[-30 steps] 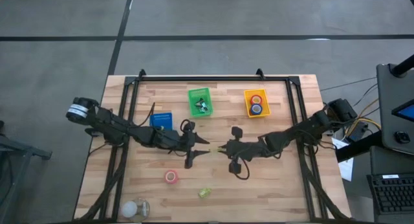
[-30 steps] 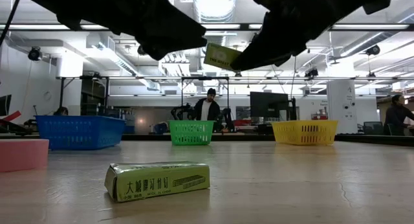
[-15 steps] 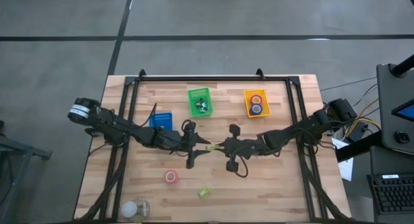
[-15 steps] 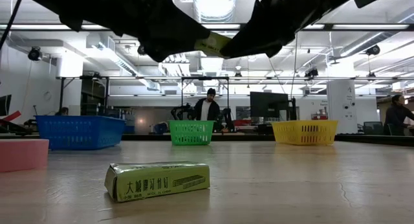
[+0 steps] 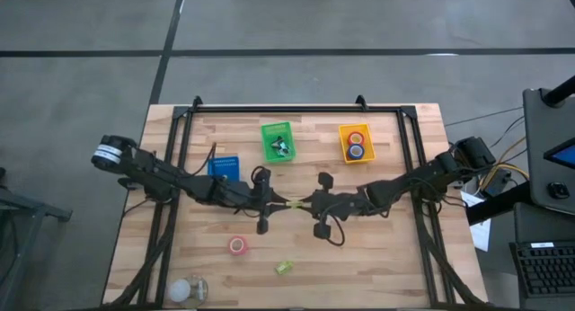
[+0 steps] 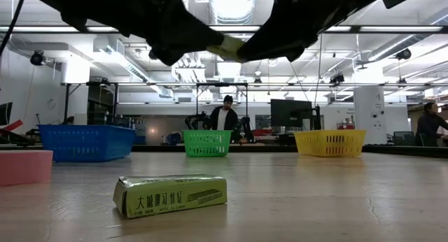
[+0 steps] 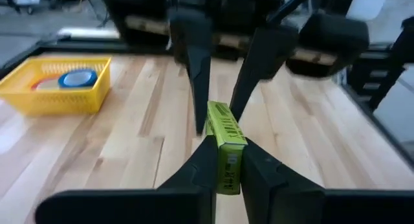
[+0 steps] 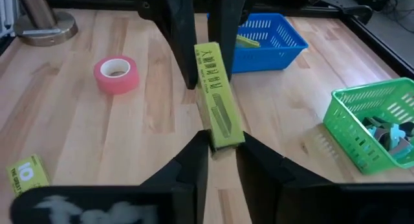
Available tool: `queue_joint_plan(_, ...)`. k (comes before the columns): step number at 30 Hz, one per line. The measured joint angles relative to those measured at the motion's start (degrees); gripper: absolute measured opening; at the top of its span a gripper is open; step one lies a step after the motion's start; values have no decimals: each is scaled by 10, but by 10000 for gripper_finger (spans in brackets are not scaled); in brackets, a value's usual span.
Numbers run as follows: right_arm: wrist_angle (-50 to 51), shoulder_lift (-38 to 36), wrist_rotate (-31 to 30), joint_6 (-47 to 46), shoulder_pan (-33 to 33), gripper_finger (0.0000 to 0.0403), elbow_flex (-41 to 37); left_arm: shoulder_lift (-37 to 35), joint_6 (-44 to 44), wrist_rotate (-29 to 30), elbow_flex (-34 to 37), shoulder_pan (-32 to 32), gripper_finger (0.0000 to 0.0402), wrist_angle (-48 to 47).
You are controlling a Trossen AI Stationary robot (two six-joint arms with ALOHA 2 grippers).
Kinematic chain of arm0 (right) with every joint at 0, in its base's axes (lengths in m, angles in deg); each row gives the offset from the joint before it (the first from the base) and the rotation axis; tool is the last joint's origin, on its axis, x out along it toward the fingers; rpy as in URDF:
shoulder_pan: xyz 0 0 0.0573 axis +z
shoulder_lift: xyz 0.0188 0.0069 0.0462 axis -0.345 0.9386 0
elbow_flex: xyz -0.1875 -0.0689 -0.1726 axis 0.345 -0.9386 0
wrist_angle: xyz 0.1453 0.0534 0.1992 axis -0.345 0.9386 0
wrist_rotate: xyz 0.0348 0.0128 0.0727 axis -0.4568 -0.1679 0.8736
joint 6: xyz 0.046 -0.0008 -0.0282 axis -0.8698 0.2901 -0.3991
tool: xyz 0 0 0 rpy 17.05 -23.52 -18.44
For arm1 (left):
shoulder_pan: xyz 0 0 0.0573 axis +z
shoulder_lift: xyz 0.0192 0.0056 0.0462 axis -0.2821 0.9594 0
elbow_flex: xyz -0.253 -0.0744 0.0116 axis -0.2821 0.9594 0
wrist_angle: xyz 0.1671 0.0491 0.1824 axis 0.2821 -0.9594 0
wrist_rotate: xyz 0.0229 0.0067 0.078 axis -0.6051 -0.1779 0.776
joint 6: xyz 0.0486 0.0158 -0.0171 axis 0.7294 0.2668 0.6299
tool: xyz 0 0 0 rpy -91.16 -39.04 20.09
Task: Pick and place Stapler, Stapler remover, tape
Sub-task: Put the right green staple pin box into the blue bin
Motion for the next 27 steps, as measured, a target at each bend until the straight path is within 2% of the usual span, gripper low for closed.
queue_joint_plan(3, 2, 0, -1, -1, 0, 100, -3, -24, -9, 9, 0, 0, 43, -56)
queue_joint_plan(6, 7, 0, 0, -10, 0, 125, -8, -66, -32, 43, 0, 0, 63, -134)
queue_joint_plan(11, 21, 0, 0, -17, 0, 161, -11, -155, -81, 107, 0, -2, 61, -329)
queue_joint_plan(16, 20, 5, 0, -23, 0, 180, -12, -240, -208, 212, 1, -2, 43, -565)
queue_joint_plan(20, 19, 9, 0, -27, 0, 185, -12, -278, -362, 276, 5, 5, 62, -709)
queue_joint_plan(23, 16, 9, 0, -30, 1, 182, -12, -281, -439, 277, 10, 7, 78, -767)
queue_joint_plan(27, 16, 9, 0, -32, 0, 177, -13, -273, -486, 271, 35, 9, 76, -770)
